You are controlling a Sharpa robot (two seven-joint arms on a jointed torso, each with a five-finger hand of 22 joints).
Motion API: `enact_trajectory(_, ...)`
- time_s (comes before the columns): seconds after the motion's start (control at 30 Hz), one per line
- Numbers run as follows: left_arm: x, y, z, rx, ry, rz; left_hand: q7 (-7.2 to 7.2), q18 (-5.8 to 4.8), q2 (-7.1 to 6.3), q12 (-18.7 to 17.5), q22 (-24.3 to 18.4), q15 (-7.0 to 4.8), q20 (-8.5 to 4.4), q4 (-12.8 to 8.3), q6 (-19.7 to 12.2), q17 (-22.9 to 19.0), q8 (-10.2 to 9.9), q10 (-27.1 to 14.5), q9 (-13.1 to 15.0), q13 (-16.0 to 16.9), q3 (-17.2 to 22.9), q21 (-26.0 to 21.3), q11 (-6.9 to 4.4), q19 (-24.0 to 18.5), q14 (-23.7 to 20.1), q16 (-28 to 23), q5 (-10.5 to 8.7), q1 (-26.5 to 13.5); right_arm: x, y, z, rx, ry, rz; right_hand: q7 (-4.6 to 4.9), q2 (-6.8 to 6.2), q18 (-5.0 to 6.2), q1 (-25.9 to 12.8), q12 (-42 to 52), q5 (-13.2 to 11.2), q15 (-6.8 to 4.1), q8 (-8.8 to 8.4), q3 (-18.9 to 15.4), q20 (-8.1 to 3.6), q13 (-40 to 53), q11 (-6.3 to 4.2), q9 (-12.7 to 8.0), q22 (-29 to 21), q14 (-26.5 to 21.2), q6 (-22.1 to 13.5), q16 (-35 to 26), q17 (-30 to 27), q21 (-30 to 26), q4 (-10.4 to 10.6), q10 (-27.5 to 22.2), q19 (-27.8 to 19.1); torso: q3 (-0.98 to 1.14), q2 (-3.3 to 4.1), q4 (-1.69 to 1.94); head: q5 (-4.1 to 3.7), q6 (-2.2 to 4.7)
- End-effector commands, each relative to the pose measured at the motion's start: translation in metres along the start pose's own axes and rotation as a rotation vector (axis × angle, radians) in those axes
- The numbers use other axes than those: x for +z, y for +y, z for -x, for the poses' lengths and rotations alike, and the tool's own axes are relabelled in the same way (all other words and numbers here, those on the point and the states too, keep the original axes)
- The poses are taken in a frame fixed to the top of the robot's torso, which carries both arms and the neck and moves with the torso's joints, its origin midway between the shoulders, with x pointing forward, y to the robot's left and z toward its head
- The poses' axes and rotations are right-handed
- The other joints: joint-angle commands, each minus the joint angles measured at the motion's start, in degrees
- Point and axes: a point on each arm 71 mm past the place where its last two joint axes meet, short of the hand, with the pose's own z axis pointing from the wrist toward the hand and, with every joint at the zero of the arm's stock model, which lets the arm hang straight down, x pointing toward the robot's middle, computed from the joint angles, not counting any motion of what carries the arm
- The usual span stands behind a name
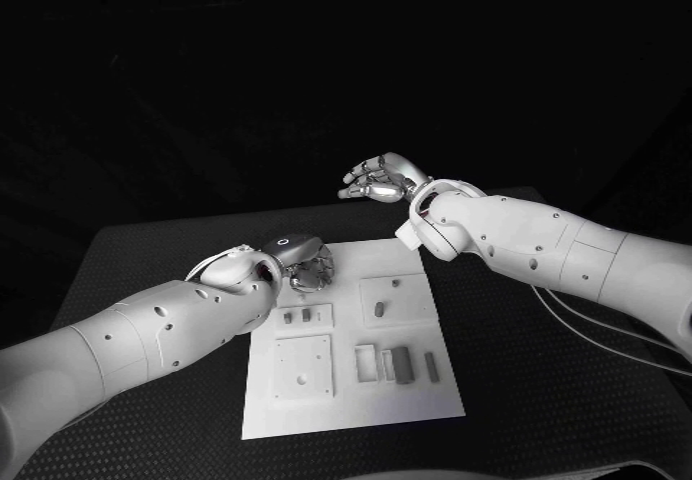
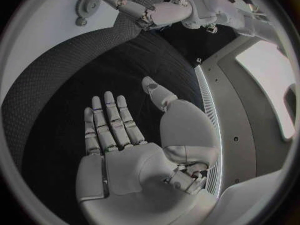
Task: Assemble the parts on the task board
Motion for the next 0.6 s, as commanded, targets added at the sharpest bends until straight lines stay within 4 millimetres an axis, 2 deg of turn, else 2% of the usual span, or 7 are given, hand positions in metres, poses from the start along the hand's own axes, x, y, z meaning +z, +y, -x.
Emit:
enact_trajectory(0.03, -0.003, 0.002, 0.003, -0.012, 0.024, 0.017, -0.08, 2.61, 0.35, -0.4, 0.4, -0.01, 0.04, 0.0, 0.5, 0.1, 0.1, 0.3, 0.0, 0.0, 0.4, 0.2, 0.00, 0.3, 0.5, 0.0, 0.15, -0.2, 0.000, 0.001, -0.001, -0.001, 0.010, 0.010, 2.42, 0.41, -0.32, -0.1, -0.3, -0.1, 0.07, 0.24, -0.1, -0.07, -0.1, 0.03, -0.1, 0.1, -0.3, -0.2, -0.1, -0.1, -0.2, -0.1, 0.4, 0.2, -0.07, -0.02, 0.05, 0.13, 0.04)
enact_trajectory(0.23, -0.012, 0.016, 0.014, 0.013, 0.052, 0.055, -0.13, 2.59, 0.35, -0.5, 0.5, -0.04, -0.01, 0.0, 0.6, 0.1, 0.2, 0.5, 0.0, 0.0, 0.5, 0.2, -0.03, 0.4, 0.5, 0.0, 0.09, -0.2, -0.001, -0.001, 0.002, -0.003, 0.006, 0.006, 2.42, 0.40, -0.31, -0.1, -0.3, -0.1, 0.07, 0.24, -0.1, -0.07, -0.1, 0.03, -0.1, 0.1, -0.3, -0.2, -0.1, -0.1, -0.2, -0.1, 0.4, 0.3, -0.07, 0.03, 0.03, 0.18, -0.01)
enact_trajectory(0.3, -0.016, 0.022, 0.013, 0.017, 0.065, 0.071, -0.14, 2.59, 0.36, -0.5, 0.5, -0.05, -0.01, 0.0, 0.6, 0.1, 0.2, 0.5, 0.0, 0.0, 0.5, 0.2, -0.03, 0.4, 0.6, 0.0, 0.08, -0.2, -0.002, -0.001, 0.002, -0.003, 0.006, 0.006, 2.42, 0.40, -0.31, -0.1, -0.3, -0.1, 0.07, 0.25, -0.1, -0.07, -0.1, 0.03, -0.1, 0.1, -0.3, -0.2, -0.1, -0.1, -0.2, -0.1, 0.4, 0.3, -0.02, 0.01, 0.01, 0.25, 0.00)
enact_trajectory(0.53, -0.026, 0.032, 0.014, 0.024, 0.065, 0.087, -0.16, 2.58, 0.55, -0.6, 0.5, -0.08, -0.06, 0.0, 0.7, 0.1, 0.2, 0.6, 0.0, 0.0, 0.6, 0.2, -0.06, 0.5, 0.6, 0.0, 0.08, -0.2, -0.002, -0.002, 0.003, -0.003, 0.007, 0.005, 2.42, 0.38, -0.30, -0.1, -0.4, -0.1, 0.07, 0.25, -0.1, -0.07, -0.1, 0.03, -0.1, 0.1, -0.3, -0.2, -0.1, -0.1, -0.3, -0.1, 0.4, 0.3, -0.15, 0.08, 0.05, 0.30, -0.01)
enact_trajectory(0.6, -0.029, 0.035, 0.014, 0.025, 0.067, 0.094, -0.17, 2.57, 0.66, -0.6, 0.6, -0.09, -0.08, 0.0, 0.7, 0.1, 0.2, 0.6, 0.0, 0.0, 0.7, 0.2, -0.07, 0.5, 0.6, 0.0, 0.04, -0.2, -0.002, -0.002, 0.003, -0.004, 0.006, 0.004, 2.42, 0.38, -0.30, -0.1, -0.4, -0.1, 0.07, 0.25, -0.1, -0.07, -0.1, 0.03, -0.1, 0.1, -0.3, -0.2, -0.1, -0.1, -0.3, -0.1, 0.4, 0.3, -0.09, 0.09, -0.08, 0.37, 0.00)
